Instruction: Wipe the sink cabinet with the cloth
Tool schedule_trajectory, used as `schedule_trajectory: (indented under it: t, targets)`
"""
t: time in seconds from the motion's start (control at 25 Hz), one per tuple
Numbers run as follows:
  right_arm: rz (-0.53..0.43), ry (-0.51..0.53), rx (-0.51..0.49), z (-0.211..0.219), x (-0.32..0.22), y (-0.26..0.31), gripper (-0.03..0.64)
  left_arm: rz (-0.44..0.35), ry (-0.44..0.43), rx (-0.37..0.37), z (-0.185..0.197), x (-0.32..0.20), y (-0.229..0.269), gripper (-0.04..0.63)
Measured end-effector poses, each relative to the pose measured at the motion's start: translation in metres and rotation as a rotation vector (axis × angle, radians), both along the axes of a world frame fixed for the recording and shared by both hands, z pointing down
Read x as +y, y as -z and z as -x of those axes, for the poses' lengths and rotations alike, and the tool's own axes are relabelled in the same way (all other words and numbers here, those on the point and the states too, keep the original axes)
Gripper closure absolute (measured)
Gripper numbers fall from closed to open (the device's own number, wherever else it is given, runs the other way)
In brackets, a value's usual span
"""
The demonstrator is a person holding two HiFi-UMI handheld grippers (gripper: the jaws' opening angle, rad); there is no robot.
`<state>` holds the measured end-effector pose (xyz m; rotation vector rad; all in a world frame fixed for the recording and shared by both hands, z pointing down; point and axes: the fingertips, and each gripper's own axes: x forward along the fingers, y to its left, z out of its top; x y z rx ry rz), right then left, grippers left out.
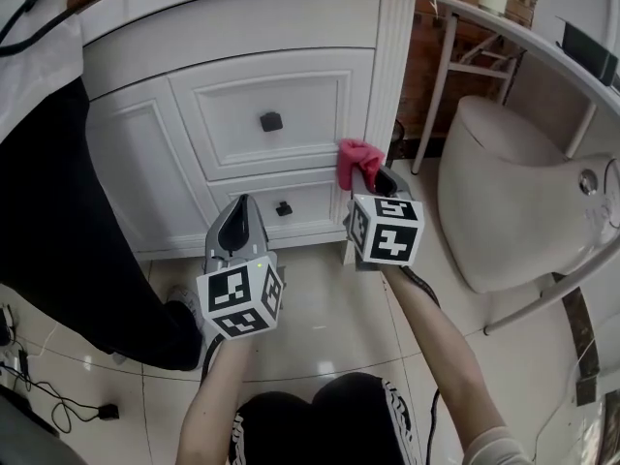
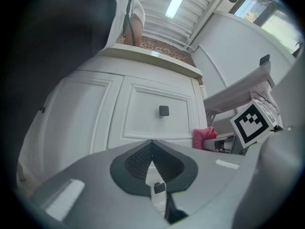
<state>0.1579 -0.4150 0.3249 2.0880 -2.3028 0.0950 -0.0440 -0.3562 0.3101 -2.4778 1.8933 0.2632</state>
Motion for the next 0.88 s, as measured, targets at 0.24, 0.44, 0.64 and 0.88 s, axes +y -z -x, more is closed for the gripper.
schedule_trajectory:
  t: [0.24, 0.44, 0.64, 0.88]
  targets:
    - [0.005, -0.025, -0.088, -0.015, 0.022, -0.002, 0.555, 0.000, -0.011, -0.052, 0.000, 0.005, -0.010, 0.584]
    - [0.002, 0.206, -0.136, 0.086, 0.037, -0.007, 0.555, 0.001, 0.074, -0.008, 0.048, 0.008, -0.020, 0.584]
    - [0.087, 0.456, -0.125, 0.215, 0.025, -0.052, 0.555, 0.043, 0.115, -0.021, 0.096, 0.013, -0.041, 0.584]
    - [0.017, 0.456, 0.070, 0.265, -0.002, -0.061, 0.555, 0.073, 0.176, 0.010, 0.150, 0.015, -0.057, 0.584]
